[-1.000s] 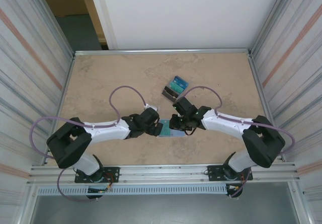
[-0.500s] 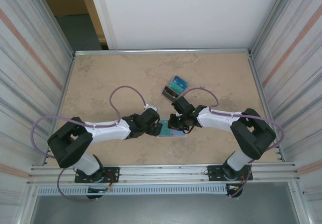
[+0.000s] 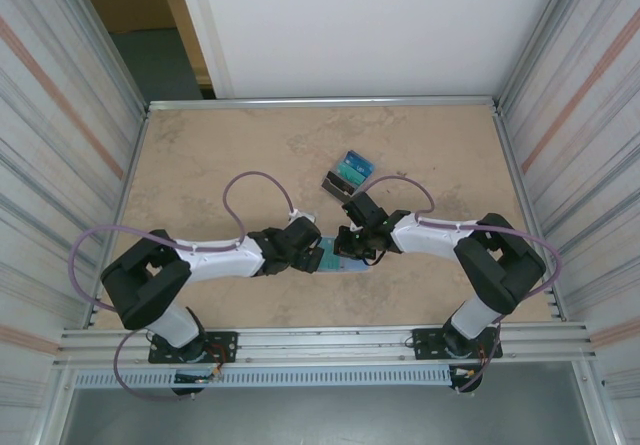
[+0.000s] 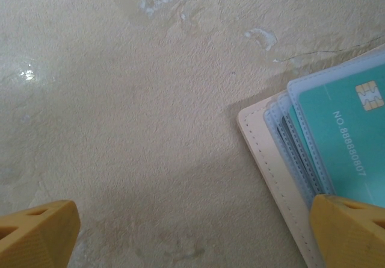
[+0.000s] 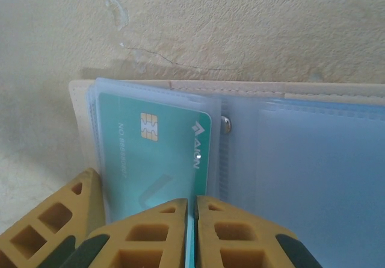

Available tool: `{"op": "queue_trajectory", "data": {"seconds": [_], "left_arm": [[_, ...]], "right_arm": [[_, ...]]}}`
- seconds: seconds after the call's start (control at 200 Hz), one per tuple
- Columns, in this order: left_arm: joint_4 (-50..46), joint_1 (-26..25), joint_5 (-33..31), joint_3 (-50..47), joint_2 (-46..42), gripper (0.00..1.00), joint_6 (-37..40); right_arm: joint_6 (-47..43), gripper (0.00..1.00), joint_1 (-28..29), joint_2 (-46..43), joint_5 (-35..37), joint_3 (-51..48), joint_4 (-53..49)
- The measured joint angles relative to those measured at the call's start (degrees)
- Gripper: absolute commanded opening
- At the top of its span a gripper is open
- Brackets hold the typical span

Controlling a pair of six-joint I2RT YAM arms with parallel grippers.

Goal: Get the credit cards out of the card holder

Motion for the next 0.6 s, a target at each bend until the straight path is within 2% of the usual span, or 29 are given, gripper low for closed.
{"op": "queue_trajectory", "data": {"seconds": [0.601], "left_arm": [[-2.89,-0.74,-2.14,2.45,1.77,0.99,0.02]], "right_arm": [[1.09,0.15,-0.44,-0.04,-0.35,-1.9,2.45]]}}
